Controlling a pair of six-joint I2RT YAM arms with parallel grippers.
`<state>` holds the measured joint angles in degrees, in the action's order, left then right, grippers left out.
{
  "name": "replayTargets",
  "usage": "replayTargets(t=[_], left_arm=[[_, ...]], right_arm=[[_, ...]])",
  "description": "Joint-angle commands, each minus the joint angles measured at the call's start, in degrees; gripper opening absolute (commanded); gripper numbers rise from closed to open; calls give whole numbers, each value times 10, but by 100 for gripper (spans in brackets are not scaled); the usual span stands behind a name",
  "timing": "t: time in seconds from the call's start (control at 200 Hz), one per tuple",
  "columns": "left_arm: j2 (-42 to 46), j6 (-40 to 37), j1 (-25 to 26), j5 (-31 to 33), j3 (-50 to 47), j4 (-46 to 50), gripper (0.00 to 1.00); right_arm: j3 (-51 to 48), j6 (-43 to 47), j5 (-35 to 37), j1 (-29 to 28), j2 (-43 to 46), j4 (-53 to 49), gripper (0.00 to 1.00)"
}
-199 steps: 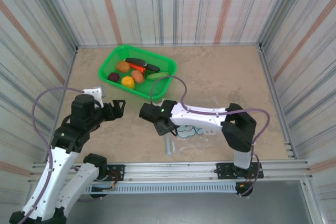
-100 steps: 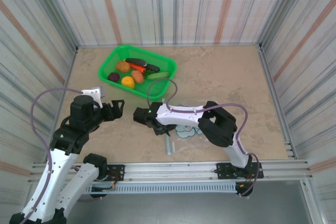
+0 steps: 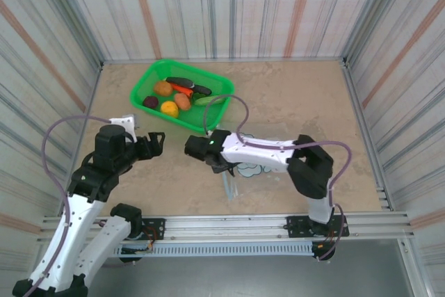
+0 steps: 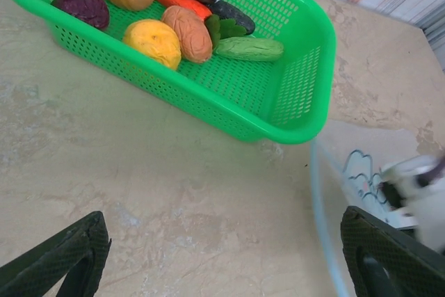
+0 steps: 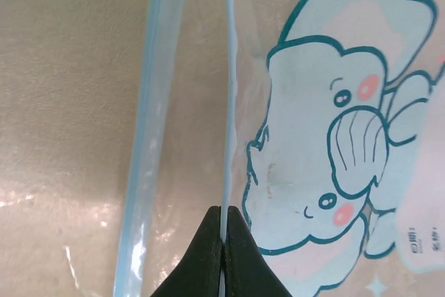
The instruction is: Place the food in the zip-top bag and seal the zipper
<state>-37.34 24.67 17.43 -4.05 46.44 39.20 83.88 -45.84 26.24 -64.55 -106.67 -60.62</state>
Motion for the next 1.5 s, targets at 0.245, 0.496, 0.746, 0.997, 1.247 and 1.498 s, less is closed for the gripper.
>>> replayTargets(t=[0.245, 0.496, 0.746, 0.997, 1.247, 1.498], left_arm=[[-121, 37, 109, -96, 77, -30, 77], [-279, 73, 217, -146, 177, -99, 70], [-414, 145, 249, -214, 253, -183, 30], [-535, 194, 284, -223, 305, -225, 17], [-631, 226, 309, -177, 368, -156, 15], [-665, 241, 309, -161, 362, -159, 30]], right_arm=[[-43, 120, -66, 88, 222, -3, 0], [-49, 113, -105, 134, 282, 18, 0], [-71, 101, -153, 167, 320, 52, 0], [-81, 105, -178, 181, 336, 68, 0], [-78, 91, -193, 192, 339, 82, 0], [-77, 85, -195, 205, 354, 90, 0]])
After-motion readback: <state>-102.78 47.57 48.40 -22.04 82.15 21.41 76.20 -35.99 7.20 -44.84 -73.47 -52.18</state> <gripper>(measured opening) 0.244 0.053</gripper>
